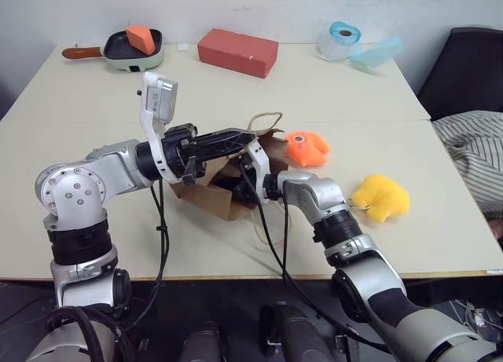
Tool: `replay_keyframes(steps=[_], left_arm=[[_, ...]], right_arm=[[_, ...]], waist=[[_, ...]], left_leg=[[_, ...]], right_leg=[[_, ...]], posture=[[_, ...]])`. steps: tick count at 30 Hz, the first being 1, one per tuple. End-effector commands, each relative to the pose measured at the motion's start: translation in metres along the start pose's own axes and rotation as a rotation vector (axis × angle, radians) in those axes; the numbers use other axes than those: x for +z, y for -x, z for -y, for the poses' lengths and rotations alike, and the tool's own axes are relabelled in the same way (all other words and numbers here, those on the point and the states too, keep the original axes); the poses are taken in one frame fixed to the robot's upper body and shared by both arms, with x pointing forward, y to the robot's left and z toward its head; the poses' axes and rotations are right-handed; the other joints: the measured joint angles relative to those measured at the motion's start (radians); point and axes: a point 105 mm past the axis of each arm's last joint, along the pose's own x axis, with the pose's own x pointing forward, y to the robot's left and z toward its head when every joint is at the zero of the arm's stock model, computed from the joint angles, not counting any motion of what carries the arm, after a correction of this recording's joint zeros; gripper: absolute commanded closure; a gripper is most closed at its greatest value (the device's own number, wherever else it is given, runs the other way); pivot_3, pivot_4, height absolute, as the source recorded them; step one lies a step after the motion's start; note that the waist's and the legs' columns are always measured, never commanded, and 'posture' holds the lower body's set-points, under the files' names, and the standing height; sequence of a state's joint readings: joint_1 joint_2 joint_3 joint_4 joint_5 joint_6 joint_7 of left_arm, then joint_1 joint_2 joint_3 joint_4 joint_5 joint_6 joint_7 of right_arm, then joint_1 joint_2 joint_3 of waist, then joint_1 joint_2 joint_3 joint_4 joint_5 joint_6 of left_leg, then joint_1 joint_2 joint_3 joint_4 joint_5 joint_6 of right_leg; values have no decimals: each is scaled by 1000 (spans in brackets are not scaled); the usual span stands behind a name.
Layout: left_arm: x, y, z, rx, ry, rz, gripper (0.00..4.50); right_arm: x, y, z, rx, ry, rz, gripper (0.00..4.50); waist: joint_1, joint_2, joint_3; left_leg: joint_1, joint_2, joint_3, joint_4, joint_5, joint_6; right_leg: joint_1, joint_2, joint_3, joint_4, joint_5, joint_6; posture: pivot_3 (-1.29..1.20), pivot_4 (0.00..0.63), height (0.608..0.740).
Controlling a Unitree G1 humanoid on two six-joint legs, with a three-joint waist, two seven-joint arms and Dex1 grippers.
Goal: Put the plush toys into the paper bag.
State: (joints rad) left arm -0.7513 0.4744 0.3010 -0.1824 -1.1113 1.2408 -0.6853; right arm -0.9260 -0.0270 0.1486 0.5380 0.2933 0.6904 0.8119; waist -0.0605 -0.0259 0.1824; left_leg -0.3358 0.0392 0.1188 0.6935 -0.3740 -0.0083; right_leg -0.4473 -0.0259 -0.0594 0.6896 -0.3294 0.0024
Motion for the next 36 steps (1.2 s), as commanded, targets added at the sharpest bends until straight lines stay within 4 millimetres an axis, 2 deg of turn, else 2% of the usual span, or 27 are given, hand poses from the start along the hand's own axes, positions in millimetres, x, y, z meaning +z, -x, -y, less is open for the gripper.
replay_keyframes(steps=[1,7,13,16,22,28,31,34,36], left_arm=[[8,-2,11,-51,-34,31,4500],[23,-1,13,-59,-47,72,4500],[35,5,6,-12,-86,89,4500],[39,5,1,15,-118,77,4500],[76,8,7,-11,-152,156,4500],[70,5,6,-14,-148,137,4500],[53,4,0,7,-139,95,4500],[38,2,-6,30,-135,61,4500],[35,1,-7,30,-129,57,4500]], right_arm=[[4,-10,2,-47,112,-20,4472],[-29,-16,24,-162,288,-166,4472],[-58,-5,31,-129,498,-340,4472],[-62,0,30,-95,544,-380,4472],[-62,2,31,-100,532,-374,4472],[-66,6,31,-104,514,-369,4472],[-63,7,29,-118,482,-329,4472],[-52,9,21,-108,468,-238,4472],[-36,16,5,-61,460,-145,4472]], waist=[[-1,0,0],[-4,0,0],[-4,0,0],[1,0,0],[2,0,0],[2,0,0],[2,0,0],[3,0,0],[6,0,0]], left_leg=[[0,0,0,0,0,0],[1,0,0,-1,0,0],[2,0,0,-1,0,-1],[2,0,0,-1,0,-1],[2,0,0,-1,0,-1],[2,0,-1,-2,0,-1],[2,0,-1,-2,0,-1],[2,0,-1,-3,0,-1],[1,0,-2,-2,0,-1]], right_leg=[[0,0,0,0,0,0],[0,0,0,0,0,0],[1,0,0,0,0,0],[1,0,0,-1,0,0],[1,0,0,-1,0,0],[1,0,0,-1,0,0],[2,-1,0,-1,0,0],[2,0,0,-1,0,0],[2,0,0,-2,0,0]], posture=[[0,150,740],[0,150,740],[0,150,740],[0,150,740],[0,150,740],[0,150,740],[0,150,740],[0,150,740],[0,150,740]])
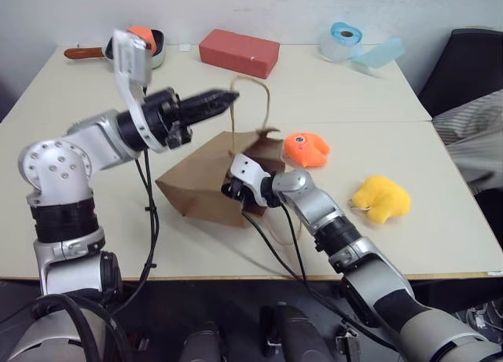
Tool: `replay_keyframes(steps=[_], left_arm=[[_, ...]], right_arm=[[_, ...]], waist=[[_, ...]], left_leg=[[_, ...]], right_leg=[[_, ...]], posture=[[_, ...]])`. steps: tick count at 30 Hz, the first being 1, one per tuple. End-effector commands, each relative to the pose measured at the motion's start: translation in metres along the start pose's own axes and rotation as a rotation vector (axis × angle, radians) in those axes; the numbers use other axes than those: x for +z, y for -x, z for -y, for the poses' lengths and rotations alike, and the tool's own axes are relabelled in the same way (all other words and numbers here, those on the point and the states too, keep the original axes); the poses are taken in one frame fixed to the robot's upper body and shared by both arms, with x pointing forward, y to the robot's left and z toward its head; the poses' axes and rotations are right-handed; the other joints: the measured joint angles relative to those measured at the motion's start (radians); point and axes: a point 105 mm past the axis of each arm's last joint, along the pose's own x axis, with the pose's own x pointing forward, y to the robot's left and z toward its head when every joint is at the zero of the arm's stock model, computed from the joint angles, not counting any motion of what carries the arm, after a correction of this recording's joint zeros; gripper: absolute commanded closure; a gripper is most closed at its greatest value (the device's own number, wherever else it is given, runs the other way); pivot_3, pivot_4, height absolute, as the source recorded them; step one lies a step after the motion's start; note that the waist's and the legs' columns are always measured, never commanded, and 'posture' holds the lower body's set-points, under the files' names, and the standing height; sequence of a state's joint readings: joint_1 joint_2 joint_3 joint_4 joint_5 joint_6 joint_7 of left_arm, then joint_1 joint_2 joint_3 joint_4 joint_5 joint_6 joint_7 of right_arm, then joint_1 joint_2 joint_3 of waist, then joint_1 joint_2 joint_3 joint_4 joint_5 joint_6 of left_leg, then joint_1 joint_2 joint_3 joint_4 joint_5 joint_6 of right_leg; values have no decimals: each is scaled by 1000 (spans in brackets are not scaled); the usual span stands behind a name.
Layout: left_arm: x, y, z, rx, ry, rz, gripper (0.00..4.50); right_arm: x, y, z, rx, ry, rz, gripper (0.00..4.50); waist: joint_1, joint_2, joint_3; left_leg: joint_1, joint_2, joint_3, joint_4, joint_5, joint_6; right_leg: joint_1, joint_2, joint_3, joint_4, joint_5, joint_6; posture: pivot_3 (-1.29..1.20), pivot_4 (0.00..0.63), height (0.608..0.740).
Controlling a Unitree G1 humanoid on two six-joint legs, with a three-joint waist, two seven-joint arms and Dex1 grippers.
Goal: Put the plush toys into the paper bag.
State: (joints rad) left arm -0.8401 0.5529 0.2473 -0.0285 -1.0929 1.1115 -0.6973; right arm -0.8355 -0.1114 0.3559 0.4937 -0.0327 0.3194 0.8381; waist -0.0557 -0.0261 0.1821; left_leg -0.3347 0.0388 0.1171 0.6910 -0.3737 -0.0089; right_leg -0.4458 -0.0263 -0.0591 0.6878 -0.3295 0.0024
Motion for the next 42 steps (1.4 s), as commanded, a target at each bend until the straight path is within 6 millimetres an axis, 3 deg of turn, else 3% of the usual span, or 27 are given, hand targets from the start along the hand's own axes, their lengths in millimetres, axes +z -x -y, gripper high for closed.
replay_keyframes(steps=[1,5,11,14,15,19,22,25,30,35,39,42], left_arm=[[7,-3,12,-35,-73,7,4500],[7,-2,14,-45,-70,3,4500],[7,-1,20,-72,-61,-18,4500],[6,-1,21,-77,-56,-29,4500],[5,0,21,-76,-53,-33,4500],[1,3,21,-70,-47,-52,4500],[1,4,21,-69,-45,-56,4500],[2,5,21,-68,-52,-56,4500],[5,5,21,-63,-66,-55,4500],[6,6,21,-56,-72,-58,4500],[4,7,21,-52,-71,-61,4500],[3,7,20,-50,-69,-61,4500]], right_arm=[[3,18,-13,46,-84,56,4472],[19,43,-21,53,-98,114,4472],[29,101,-26,14,-126,154,4317],[38,136,-20,-21,-190,205,3706],[40,149,-15,-47,-207,222,3291],[35,186,25,-247,-216,215,2022],[17,190,64,-428,-90,89,1015],[-7,175,94,-529,78,-64,16],[-33,140,111,-516,295,-212,16],[-39,117,122,-559,392,-258,16],[-43,118,125,-570,423,-272,1219],[-44,130,128,-599,430,-259,2265]], waist=[[2,0,0],[1,0,0],[4,1,0],[6,1,1],[7,1,1],[8,1,1],[3,1,1],[-2,1,1],[-2,1,1],[-16,1,1],[-19,1,1],[-18,1,1]], left_leg=[[-1,0,0,0,0,0],[-1,0,-1,-2,0,0],[-1,0,-1,-6,0,0],[-1,0,-1,-7,0,0],[-1,0,-1,-7,0,0],[-1,0,-1,-7,0,0],[-1,-1,-1,-7,0,0],[0,-1,0,-8,1,0],[-1,-1,1,-9,2,-1],[0,-1,2,-7,2,0],[0,-1,1,-7,2,-1],[0,-1,1,-7,2,0]], right_leg=[[0,0,0,0,0,0],[-1,0,0,0,0,0],[-1,1,0,-5,0,0],[-1,1,0,-7,0,0],[-1,1,0,-7,0,0],[-1,1,-1,-7,0,0],[-1,1,0,-7,0,0],[-1,1,0,-7,0,0],[-2,1,1,-7,0,0],[-2,1,2,-6,0,0],[-2,1,2,-5,0,0],[-2,1,2,-5,0,0]], posture=[[0,150,740],[0,150,740],[0,150,740],[0,150,740],[0,150,740],[0,150,740],[0,150,740],[0,150,740],[0,150,740],[0,150,740],[0,150,740],[0,150,740]])
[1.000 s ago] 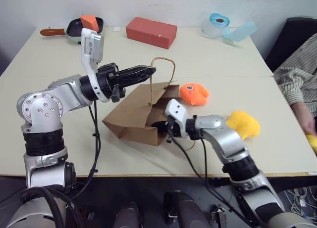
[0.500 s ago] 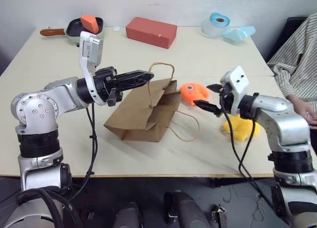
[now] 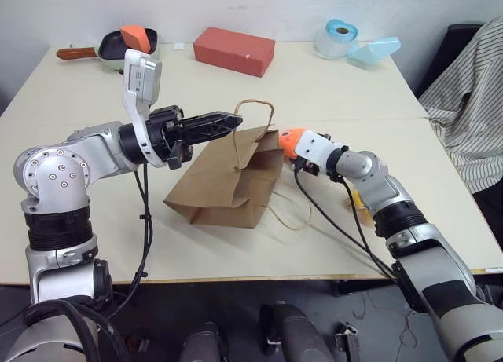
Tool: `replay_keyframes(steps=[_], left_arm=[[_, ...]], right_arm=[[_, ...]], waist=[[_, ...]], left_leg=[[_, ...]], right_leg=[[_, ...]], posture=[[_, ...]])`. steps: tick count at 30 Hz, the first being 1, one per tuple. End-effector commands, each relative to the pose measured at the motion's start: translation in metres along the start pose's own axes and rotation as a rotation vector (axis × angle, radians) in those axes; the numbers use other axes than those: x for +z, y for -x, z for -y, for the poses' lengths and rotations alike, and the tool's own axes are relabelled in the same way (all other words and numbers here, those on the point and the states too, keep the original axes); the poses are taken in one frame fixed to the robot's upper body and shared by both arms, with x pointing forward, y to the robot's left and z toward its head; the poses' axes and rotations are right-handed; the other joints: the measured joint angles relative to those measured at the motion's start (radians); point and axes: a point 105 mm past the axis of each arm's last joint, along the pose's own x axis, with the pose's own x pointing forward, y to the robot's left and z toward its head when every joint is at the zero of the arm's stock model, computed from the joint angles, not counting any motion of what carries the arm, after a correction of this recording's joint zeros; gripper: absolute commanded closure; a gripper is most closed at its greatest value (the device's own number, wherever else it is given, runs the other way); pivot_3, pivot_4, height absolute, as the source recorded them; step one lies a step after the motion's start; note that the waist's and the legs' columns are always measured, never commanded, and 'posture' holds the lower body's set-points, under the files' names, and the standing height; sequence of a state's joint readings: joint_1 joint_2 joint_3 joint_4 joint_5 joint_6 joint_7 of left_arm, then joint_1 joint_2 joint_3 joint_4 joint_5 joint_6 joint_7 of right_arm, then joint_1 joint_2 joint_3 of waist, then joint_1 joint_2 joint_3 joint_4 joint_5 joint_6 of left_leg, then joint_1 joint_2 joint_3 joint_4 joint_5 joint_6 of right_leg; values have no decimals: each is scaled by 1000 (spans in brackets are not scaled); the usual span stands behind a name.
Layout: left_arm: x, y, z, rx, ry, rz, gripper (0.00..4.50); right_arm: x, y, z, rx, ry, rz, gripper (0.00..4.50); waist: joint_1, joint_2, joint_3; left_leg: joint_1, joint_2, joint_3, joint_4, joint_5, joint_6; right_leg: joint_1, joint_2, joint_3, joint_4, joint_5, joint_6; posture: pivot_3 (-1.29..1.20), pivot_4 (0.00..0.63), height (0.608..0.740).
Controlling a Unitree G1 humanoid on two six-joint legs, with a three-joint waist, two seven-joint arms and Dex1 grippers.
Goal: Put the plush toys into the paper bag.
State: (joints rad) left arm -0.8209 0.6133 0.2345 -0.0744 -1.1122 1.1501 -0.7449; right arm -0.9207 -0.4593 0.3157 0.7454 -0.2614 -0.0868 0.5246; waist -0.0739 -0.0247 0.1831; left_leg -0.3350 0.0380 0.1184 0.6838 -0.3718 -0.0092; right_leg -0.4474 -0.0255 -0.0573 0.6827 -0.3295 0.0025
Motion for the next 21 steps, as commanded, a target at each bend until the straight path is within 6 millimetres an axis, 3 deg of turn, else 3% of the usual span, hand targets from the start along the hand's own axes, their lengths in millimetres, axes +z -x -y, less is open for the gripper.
replay_keyframes(steps=[1,6,10,13,15,21], left_arm=[[8,1,9,-18,-57,10,4500],[7,0,10,-25,-47,7,4500],[6,0,8,-29,-42,1,4500],[9,-1,6,-32,-42,4,4500],[10,-2,6,-38,-44,4,4500],[11,-6,6,-56,-49,7,4500]], right_arm=[[-14,12,13,-49,17,-26,2613],[-6,46,40,-144,-105,84,4184],[24,90,45,-105,-116,260,4433],[52,122,28,-4,-77,380,4433],[64,132,15,43,-56,414,4433],[83,116,-36,156,126,420,4433]], waist=[[1,0,0],[18,0,0],[22,1,0],[26,1,1],[24,1,0],[23,1,0]], left_leg=[[0,0,0,0,0,0],[0,0,0,-1,0,0],[-1,0,0,-2,0,0],[-1,0,-1,-2,0,0],[-1,0,-1,-2,0,0],[1,0,-1,-1,0,-1]], right_leg=[[0,0,0,0,0,0],[0,0,0,-1,0,0],[0,0,0,-2,0,0],[0,0,-1,-2,0,0],[0,1,-1,-2,0,0],[0,1,-1,-1,0,0]], posture=[[0,150,740],[0,150,740],[0,150,740],[0,150,740],[0,150,740],[0,150,740]])
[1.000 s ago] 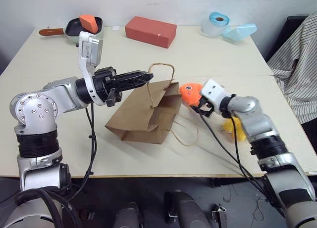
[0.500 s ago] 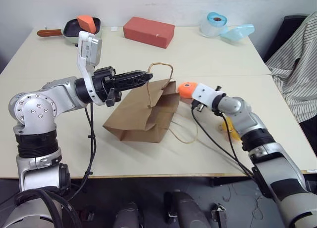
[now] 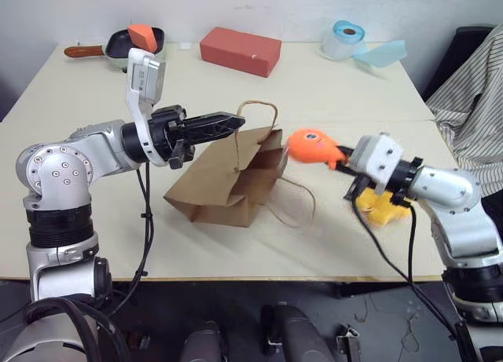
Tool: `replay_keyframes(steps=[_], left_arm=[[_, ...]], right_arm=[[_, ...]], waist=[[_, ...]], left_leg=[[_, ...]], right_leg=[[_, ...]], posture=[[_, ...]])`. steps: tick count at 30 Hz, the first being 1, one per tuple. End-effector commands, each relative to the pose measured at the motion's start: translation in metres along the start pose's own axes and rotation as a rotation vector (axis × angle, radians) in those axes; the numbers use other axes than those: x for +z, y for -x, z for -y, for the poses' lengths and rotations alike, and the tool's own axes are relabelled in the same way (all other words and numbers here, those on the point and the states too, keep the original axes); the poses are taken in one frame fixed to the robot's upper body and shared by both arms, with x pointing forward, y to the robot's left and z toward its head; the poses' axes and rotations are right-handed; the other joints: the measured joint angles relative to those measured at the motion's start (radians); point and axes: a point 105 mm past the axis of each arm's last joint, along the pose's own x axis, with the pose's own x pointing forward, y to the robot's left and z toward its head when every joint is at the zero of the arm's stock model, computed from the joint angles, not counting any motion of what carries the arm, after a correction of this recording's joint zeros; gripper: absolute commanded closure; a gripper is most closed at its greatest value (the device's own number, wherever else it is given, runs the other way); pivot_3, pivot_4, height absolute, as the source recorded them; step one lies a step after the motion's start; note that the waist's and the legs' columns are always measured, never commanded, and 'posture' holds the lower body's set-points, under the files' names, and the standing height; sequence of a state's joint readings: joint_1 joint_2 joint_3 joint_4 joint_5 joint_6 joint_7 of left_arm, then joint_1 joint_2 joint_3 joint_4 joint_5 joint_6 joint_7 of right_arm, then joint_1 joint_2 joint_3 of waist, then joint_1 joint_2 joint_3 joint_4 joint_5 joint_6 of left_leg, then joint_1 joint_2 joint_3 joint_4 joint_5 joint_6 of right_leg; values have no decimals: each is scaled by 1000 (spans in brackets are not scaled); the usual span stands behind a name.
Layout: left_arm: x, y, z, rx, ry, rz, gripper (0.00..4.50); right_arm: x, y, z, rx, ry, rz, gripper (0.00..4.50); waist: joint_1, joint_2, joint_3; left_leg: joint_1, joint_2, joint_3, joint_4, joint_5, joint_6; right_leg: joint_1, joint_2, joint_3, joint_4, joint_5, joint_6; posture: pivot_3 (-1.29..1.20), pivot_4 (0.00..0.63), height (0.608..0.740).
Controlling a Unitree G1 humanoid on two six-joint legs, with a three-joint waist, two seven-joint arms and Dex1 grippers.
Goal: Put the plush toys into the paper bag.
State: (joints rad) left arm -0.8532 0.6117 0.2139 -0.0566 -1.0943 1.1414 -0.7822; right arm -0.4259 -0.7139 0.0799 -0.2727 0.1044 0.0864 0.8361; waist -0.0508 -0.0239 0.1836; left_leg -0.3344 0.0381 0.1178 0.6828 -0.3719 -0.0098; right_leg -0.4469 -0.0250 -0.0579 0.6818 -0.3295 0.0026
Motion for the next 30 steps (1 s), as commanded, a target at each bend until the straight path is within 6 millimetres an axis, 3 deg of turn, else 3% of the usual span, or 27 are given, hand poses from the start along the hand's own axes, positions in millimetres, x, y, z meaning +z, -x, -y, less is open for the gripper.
replay_keyframes(steps=[1,9,14,18,21,24,26,30], left_arm=[[8,-2,4,-23,-35,16,4500],[6,-4,4,-35,-39,16,4500],[3,-7,4,-45,-42,20,4500],[4,-8,5,-50,-43,25,4500],[5,-9,5,-49,-46,27,4500],[6,-8,5,-43,-50,30,4500],[6,-6,5,-37,-50,30,4500],[5,-2,2,-20,-45,32,4500]], right_arm=[[9,-16,-13,32,125,16,4433],[20,-60,-20,90,435,47,4433],[29,-99,-40,175,422,126,4433],[24,-133,-48,212,403,123,4433],[20,-147,-40,180,378,114,3463],[23,-142,-33,170,350,140,2437],[30,-128,-32,177,301,179,1760],[48,-76,-27,177,167,262,418]], waist=[[0,0,0],[-1,0,0],[-8,0,0],[-10,0,0],[-9,0,0],[-7,0,0],[-5,0,0],[1,0,0]], left_leg=[[0,0,0,0,0,0],[-1,0,0,1,0,0],[0,0,0,1,0,0],[0,0,0,1,0,0],[-1,0,0,1,1,1],[-1,0,0,1,1,1],[-2,0,-1,0,1,1],[-3,0,-3,0,0,1]], right_leg=[[0,0,0,0,0,0],[0,0,0,0,0,0],[0,0,0,0,0,0],[-1,0,0,1,0,0],[-1,0,0,1,0,0],[-1,-1,0,1,0,0],[-1,0,-1,1,0,0],[0,0,-1,1,0,0]], posture=[[0,150,740],[0,150,740],[0,150,740],[0,150,740],[0,150,740],[0,150,740],[0,150,740],[0,150,740]])
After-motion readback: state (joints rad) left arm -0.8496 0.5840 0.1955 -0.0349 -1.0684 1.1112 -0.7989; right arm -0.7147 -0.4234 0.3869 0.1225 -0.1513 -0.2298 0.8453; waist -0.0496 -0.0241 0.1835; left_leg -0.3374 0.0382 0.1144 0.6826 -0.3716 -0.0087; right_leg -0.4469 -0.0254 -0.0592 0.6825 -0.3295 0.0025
